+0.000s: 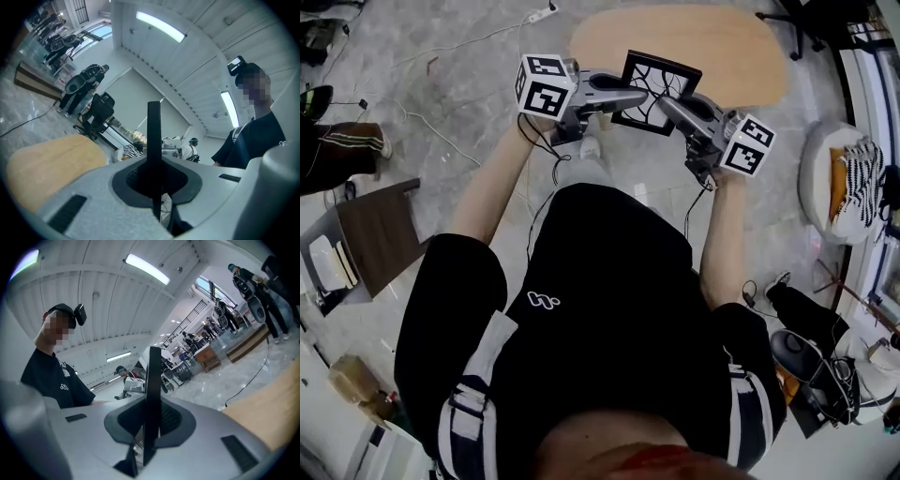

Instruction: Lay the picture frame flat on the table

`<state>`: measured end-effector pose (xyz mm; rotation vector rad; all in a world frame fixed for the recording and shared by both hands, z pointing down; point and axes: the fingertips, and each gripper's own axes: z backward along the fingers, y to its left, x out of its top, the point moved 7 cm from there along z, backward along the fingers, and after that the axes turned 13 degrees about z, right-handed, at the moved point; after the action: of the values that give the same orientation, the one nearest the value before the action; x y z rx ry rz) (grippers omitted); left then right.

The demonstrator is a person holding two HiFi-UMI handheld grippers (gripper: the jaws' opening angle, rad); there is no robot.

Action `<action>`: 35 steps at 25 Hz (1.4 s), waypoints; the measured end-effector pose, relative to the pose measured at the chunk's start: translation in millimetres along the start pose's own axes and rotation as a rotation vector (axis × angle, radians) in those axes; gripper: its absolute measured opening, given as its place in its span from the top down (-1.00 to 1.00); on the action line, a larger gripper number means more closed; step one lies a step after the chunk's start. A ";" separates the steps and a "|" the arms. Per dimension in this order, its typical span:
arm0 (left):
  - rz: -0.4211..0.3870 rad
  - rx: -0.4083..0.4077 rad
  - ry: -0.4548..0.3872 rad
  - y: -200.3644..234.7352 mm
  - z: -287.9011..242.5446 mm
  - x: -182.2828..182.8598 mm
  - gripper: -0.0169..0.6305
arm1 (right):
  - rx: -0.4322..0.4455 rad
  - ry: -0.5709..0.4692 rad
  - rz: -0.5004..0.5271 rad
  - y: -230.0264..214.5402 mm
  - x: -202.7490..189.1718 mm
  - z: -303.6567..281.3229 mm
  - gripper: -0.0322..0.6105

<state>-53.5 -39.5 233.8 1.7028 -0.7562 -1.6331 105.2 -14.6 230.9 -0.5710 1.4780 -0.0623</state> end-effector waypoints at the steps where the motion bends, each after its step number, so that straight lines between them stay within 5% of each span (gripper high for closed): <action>1: 0.014 0.000 0.005 13.4 3.7 12.3 0.86 | -0.015 -0.010 -0.018 -14.6 2.8 -8.3 0.77; 6: 0.086 -0.004 0.013 77.3 13.0 68.3 0.86 | -0.079 -0.044 -0.101 -87.4 17.4 -38.5 0.77; 14: 0.178 0.007 -0.038 98.7 10.2 50.4 0.86 | -0.125 -0.024 -0.182 -98.0 -2.1 -36.7 0.77; 22: 0.330 0.107 -0.108 134.3 2.4 27.3 0.84 | -0.113 0.021 -0.327 -131.5 -35.1 -34.8 0.77; 28: 0.416 0.171 -0.100 174.6 -2.5 -3.4 0.80 | -0.132 0.032 -0.425 -154.5 -83.8 -31.9 0.77; 35: 0.559 0.218 -0.076 295.2 -2.1 -67.1 0.77 | -0.168 0.052 -0.559 -227.7 -199.4 -42.6 0.77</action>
<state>-45.9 -170.3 506.7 1.3964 -1.3474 -1.2596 110.2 -149.9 504.9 -1.1149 1.3429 -0.3939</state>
